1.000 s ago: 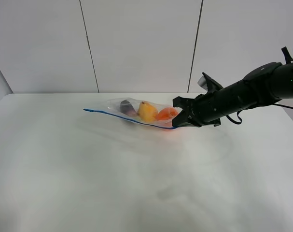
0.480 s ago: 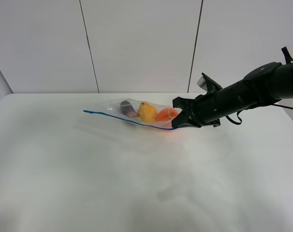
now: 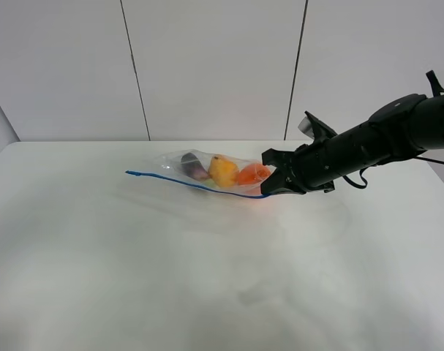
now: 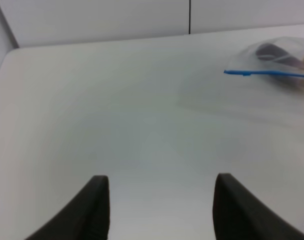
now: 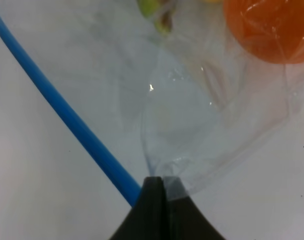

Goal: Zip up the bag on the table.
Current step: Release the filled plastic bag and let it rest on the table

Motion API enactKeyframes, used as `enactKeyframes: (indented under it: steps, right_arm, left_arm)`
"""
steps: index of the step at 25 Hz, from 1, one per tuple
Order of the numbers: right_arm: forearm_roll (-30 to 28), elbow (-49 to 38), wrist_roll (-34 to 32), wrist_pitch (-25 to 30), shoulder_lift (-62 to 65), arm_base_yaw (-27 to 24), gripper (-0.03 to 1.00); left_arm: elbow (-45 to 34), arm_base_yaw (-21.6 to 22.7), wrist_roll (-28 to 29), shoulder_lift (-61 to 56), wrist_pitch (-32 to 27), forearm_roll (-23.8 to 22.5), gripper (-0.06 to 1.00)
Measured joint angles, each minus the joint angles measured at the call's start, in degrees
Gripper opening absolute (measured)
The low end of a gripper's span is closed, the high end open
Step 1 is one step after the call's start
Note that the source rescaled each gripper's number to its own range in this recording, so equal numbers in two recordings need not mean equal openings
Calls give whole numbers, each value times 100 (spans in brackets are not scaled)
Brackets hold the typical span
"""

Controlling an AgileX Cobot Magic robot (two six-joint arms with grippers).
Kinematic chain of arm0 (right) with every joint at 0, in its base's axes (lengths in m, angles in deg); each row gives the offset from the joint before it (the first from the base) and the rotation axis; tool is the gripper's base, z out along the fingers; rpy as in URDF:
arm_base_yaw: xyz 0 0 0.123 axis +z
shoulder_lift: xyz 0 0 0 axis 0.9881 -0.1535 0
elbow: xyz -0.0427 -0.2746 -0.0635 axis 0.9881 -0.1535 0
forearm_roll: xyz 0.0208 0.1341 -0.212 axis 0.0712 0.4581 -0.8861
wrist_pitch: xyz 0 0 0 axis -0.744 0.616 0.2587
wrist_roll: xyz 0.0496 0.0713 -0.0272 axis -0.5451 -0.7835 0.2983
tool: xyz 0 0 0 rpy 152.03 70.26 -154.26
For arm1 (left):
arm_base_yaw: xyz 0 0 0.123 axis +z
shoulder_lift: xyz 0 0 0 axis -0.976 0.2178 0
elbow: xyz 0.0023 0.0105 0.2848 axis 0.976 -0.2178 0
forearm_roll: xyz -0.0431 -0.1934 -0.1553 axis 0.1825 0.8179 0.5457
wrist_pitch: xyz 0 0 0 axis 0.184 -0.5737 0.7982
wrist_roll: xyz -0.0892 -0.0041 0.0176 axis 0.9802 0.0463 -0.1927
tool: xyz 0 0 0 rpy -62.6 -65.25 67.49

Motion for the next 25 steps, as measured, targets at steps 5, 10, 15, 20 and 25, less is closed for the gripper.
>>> enactKeyframes:
  steps: [5,10,15,20,25]
  right_arm:
    - [-3,0,0,-5,0,0,0]
    - [-3,0,0,-5,0,0,0]
    - [-3,0,0,-5,0,0,0]
    - [-3,0,0,-5,0,0,0]
    - [-3,0,0,-5,0,0,0]
  left_arm:
    - [-31,0,278,-588,-466,-5,66]
    - [-93,0,630,-1066,-809,-5,66]
    - [-157,0,710,-1108,-998,-5,66]
    - [-392,0,832,-1108,-1042,63,66]
    - [-590,0,836,-1108,-1034,120,66]
